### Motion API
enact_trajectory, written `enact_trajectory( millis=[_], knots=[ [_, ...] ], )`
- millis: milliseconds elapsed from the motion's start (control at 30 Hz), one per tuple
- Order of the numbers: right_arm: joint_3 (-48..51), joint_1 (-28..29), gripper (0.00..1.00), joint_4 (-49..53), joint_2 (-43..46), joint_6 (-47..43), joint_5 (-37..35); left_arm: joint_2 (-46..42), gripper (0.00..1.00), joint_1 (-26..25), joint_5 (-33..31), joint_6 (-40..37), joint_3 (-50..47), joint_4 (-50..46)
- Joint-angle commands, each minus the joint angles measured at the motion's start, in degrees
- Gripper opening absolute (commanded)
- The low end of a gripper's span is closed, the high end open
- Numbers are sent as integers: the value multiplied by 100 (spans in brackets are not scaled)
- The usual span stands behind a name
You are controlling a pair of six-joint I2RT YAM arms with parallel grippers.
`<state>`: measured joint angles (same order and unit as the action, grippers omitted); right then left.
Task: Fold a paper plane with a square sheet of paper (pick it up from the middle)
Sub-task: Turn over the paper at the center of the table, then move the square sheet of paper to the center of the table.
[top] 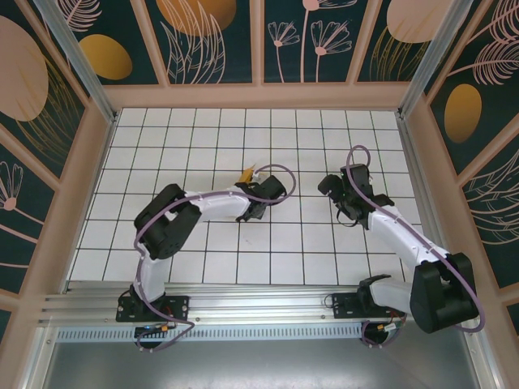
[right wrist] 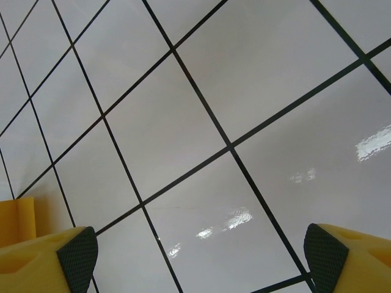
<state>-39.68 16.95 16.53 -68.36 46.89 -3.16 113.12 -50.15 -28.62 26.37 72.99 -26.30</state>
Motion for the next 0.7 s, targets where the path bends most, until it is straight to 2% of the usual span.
enact_trajectory(
  millis=[0,133,200,333,367,467,667],
  knots=[
    [50,-30,90,-58,150,-89,202,-1057,49,13,1132,312,-199,360],
    [30,25,91,-331,139,-332,810,-2088,66,59,1728,529,-537,810],
    [15,151,91,-516,101,-396,1083,-2478,72,217,1953,679,-744,1012],
    [-223,749,91,-681,-221,-402,1220,-3090,73,879,2759,1119,-1460,1693],
    [-329,941,90,-653,-383,-362,1148,-3153,73,1080,2902,1212,-1639,1847],
    [-622,1391,80,-638,-881,-329,1075,-3089,69,1416,3076,1265,-1988,2027],
    [-1053,1963,75,-819,-1622,-134,1140,-2348,44,1907,3743,1259,-2243,2479]
  ],
)
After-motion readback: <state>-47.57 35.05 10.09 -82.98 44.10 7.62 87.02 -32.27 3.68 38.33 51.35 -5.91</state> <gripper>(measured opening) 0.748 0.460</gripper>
